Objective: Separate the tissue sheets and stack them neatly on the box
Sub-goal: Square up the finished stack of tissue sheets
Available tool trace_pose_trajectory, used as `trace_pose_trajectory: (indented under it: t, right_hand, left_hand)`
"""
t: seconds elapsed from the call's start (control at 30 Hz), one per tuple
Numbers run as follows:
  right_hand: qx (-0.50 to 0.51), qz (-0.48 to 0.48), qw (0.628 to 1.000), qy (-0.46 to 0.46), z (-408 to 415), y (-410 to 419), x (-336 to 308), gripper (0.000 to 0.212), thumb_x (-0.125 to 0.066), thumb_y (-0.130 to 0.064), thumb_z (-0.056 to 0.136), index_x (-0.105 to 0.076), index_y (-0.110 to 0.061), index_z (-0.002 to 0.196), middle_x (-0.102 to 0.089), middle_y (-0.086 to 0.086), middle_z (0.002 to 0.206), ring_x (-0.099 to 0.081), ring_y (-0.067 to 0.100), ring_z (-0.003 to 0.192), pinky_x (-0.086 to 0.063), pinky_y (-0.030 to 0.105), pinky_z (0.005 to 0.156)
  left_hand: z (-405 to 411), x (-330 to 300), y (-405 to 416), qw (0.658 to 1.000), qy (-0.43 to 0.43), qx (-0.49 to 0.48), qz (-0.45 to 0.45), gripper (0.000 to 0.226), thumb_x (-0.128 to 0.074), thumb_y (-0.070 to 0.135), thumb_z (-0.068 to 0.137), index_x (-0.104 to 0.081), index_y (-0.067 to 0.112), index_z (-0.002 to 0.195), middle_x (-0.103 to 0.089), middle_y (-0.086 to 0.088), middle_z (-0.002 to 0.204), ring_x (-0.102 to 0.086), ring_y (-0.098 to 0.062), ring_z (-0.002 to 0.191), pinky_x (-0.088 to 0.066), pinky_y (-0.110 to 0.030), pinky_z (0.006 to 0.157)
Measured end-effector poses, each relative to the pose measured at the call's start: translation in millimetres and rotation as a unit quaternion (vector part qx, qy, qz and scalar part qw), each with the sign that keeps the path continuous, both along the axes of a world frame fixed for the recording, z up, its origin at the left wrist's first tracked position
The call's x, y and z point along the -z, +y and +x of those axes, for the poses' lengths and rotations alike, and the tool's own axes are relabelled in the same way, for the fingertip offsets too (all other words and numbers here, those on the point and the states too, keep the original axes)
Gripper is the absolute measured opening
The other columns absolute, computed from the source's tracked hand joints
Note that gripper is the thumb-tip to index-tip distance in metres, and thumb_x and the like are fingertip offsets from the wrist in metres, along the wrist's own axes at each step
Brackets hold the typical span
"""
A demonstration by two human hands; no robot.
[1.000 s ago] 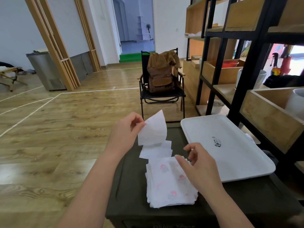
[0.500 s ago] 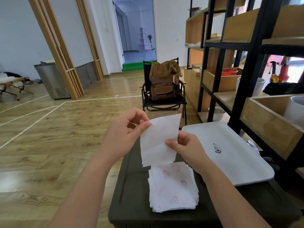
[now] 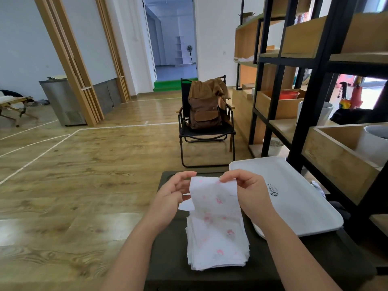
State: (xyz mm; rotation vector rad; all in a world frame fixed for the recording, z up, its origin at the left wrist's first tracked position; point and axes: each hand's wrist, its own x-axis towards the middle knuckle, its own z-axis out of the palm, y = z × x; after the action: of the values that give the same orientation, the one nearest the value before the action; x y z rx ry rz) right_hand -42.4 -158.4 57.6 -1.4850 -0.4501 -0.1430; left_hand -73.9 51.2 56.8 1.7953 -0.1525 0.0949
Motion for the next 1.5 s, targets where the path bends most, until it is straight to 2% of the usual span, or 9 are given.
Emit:
trace_pose_trajectory:
  t: [0.17, 0.4, 0.53, 0.63, 0.73, 0.97, 1.1, 1.2, 1.5]
  right_hand:
    - [0.015, -0.016, 0.998, -0.053, -0.4, -3.1, -1.3, 0.039, -0.07, 0.016, 0.076, -0.075, -0.021, 0.065, -0.07, 0.001, 0.082, -0.067, 0.013, 0.079, -0.057, 0.028, 0.069]
    - [0.02, -0.025, 0.997, -0.066, -5.5, -6.1, -5.4, 0.033, -0.071, 0.013, 0.077, -0.075, -0.019, 0.076, -0.07, -0.001, 0.087, -0.067, 0.007, 0.083, -0.056, 0.022, 0.069]
    - [0.013, 0.031, 0.996, 0.081, -1.3, -8.9, -3.4, 0.035, -0.049, -0.004, 0.097, -0.069, -0.032, 0.105, -0.074, -0.007, 0.1, -0.07, 0.011, 0.094, -0.058, 0.024, 0.07]
    - [-0.031, 0.044, 0.981, 0.184, -4.6, -7.5, -9.1, 0.02, -0.054, -0.029, 0.095, -0.073, -0.032, 0.097, -0.075, -0.005, 0.095, -0.071, 0.011, 0.093, -0.056, 0.021, 0.071]
    - [-0.015, -0.053, 0.995, 0.086, -15.5, -6.4, -6.2, 0.016, -0.059, -0.032, 0.094, -0.075, -0.031, 0.093, -0.073, -0.004, 0.09, -0.069, 0.008, 0.083, -0.054, 0.019, 0.065]
    - [0.087, -0.08, 0.992, 0.034, -28.6, -2.2, -3.3, 0.024, -0.055, -0.037, 0.096, -0.067, -0.022, 0.082, -0.065, -0.003, 0.075, -0.061, 0.013, 0.073, -0.048, 0.027, 0.062]
    - [0.155, -0.116, 0.98, 0.046, -34.1, -0.4, 12.8, 0.035, -0.051, -0.042, 0.096, -0.063, -0.019, 0.073, -0.058, -0.005, 0.062, -0.049, 0.0, 0.055, -0.038, 0.013, 0.049]
    - [0.192, -0.191, 0.959, 0.081, -36.4, 0.8, 37.2, 0.043, -0.049, -0.043, 0.096, -0.06, -0.011, 0.07, -0.055, 0.002, 0.061, -0.045, 0.01, 0.054, -0.034, 0.018, 0.051]
    - [0.248, -0.347, 0.894, 0.138, -37.6, 9.7, 79.9, 0.036, -0.054, -0.043, 0.091, -0.046, -0.019, 0.066, -0.053, -0.005, 0.062, -0.049, 0.009, 0.06, -0.035, 0.023, 0.051]
  left_hand:
    - [4.7, 0.8, -12.0, 0.999, -0.003, -0.041, -0.031, 0.026, -0.051, 0.044, 0.089, -0.07, 0.043, 0.107, -0.074, 0.009, 0.096, -0.068, -0.007, 0.087, -0.051, -0.026, 0.082]
    - [7.7, -3.2, -21.5, 0.997, -0.019, -0.067, 0.021, 0.017, -0.063, 0.036, 0.094, -0.075, 0.034, 0.081, -0.072, 0.012, 0.079, -0.063, 0.0, 0.071, -0.046, -0.014, 0.064]
    - [6.0, -6.5, -26.0, 0.995, -0.045, -0.078, -0.044, 0.021, -0.059, 0.035, 0.097, -0.071, 0.03, 0.081, -0.068, 0.01, 0.074, -0.059, -0.004, 0.068, -0.046, -0.021, 0.062]
    - [2.2, -8.7, -30.0, 0.993, -0.065, -0.082, -0.049, 0.02, -0.058, 0.043, 0.094, -0.068, 0.032, 0.08, -0.062, 0.01, 0.069, -0.054, -0.008, 0.064, -0.044, -0.026, 0.058]
    - [-3.1, -10.7, -35.2, 0.992, -0.087, -0.081, -0.049, 0.022, -0.055, 0.046, 0.09, -0.066, 0.031, 0.079, -0.054, 0.004, 0.068, -0.046, -0.017, 0.065, -0.039, -0.035, 0.06]
    - [-20.9, -7.0, -41.3, 0.98, -0.149, -0.129, 0.01, 0.025, -0.048, 0.043, 0.1, -0.06, 0.03, 0.082, -0.048, 0.009, 0.057, -0.038, -0.009, 0.052, -0.03, -0.026, 0.046]
    - [-32.3, 10.9, -46.8, 0.981, -0.095, -0.171, 0.01, 0.024, -0.046, 0.045, 0.099, -0.06, 0.034, 0.084, -0.054, -0.005, 0.06, -0.041, -0.013, 0.052, -0.031, -0.029, 0.048]
    - [-36.9, 35.3, -50.8, 0.976, -0.049, -0.204, 0.06, 0.023, -0.047, 0.041, 0.098, -0.058, 0.033, 0.08, -0.044, 0.008, 0.049, -0.031, -0.005, 0.043, -0.025, -0.02, 0.042]
    - [-39.3, 82.5, -54.8, 0.931, 0.049, -0.275, 0.236, 0.014, -0.044, 0.045, 0.099, -0.047, 0.034, 0.092, -0.06, 0.011, 0.064, -0.057, -0.004, 0.056, -0.032, -0.018, 0.045]
